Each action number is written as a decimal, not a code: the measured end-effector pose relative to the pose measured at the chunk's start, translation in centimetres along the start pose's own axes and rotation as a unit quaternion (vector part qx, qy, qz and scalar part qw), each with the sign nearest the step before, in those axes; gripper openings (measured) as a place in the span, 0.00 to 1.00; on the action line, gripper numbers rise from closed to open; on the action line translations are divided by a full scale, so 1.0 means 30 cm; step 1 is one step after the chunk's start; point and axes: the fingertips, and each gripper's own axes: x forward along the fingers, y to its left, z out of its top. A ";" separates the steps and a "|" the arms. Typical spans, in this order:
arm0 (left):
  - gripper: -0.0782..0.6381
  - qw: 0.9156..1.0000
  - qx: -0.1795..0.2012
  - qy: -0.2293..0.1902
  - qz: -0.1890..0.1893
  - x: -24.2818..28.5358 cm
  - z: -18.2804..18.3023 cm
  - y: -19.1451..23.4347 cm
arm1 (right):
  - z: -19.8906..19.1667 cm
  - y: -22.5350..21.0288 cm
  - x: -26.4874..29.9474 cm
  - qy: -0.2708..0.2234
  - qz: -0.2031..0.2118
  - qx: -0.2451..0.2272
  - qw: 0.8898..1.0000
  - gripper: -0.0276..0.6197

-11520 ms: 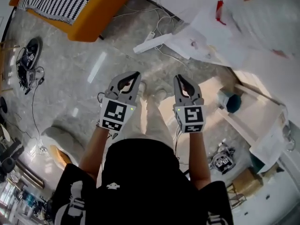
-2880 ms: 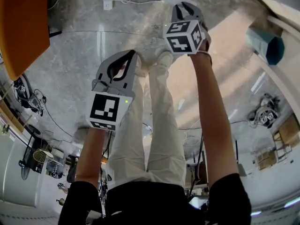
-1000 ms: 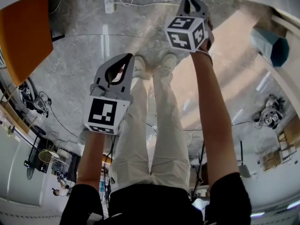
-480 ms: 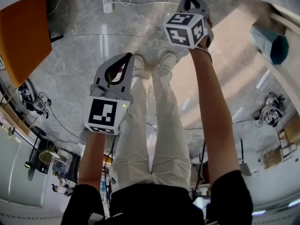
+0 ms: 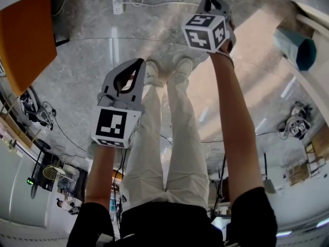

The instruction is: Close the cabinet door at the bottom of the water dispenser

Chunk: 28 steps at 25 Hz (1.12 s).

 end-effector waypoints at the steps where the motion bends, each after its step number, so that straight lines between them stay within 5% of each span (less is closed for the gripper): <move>1: 0.12 1.000 0.000 -0.001 0.000 0.001 0.001 -0.003 | -0.003 0.000 -0.001 0.001 0.001 0.001 1.000 0.10; 14: 0.12 0.999 0.019 -0.030 0.000 -0.066 0.113 -0.013 | 0.010 -0.013 -0.149 -0.003 0.021 0.015 1.000 0.10; 28: 0.12 0.996 0.052 -0.078 0.008 -0.301 0.340 -0.046 | 0.099 0.012 -0.674 -0.054 0.089 0.088 0.991 0.09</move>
